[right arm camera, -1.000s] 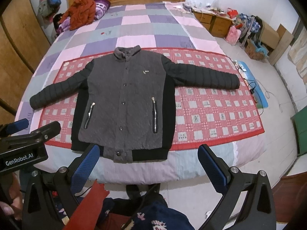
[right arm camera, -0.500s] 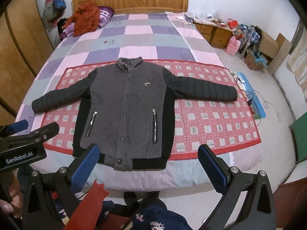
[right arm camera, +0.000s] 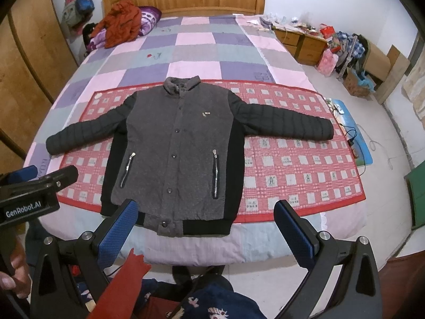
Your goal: Fold large clothes
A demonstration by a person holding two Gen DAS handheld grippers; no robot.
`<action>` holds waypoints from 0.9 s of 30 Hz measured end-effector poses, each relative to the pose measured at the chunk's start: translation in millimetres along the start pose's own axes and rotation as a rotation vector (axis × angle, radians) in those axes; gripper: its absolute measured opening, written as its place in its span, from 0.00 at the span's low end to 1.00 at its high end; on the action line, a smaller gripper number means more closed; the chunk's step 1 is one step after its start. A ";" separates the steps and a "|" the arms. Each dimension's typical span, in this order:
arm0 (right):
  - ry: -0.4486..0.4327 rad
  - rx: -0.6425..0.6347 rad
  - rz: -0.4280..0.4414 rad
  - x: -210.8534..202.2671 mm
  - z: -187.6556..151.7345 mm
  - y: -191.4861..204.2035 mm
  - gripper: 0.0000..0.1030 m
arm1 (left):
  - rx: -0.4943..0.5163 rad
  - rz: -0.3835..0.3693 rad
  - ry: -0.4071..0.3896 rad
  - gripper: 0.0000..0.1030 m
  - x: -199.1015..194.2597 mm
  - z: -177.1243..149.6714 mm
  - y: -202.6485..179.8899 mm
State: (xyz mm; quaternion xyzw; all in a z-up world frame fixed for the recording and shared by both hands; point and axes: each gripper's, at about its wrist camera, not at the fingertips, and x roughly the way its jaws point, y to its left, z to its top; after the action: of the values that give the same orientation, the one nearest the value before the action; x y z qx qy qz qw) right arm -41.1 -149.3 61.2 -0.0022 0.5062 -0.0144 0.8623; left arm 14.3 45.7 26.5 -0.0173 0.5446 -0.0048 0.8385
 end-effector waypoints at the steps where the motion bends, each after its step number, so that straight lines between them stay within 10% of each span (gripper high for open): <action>1: 0.002 0.002 0.002 2.2 1.5 -3.4 1.00 | -0.002 0.003 0.005 0.99 2.2 1.4 -2.2; 27: 0.156 -0.026 0.045 182.0 31.3 -101.4 1.00 | -0.151 0.172 0.161 0.99 161.9 -2.2 -7.6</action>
State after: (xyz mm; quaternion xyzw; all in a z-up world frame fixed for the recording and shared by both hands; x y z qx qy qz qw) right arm 72.5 -255.9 -80.6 -0.0006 0.5721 0.0116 0.8201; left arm 78.2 33.8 -122.0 -0.0331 0.6084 0.1064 0.7857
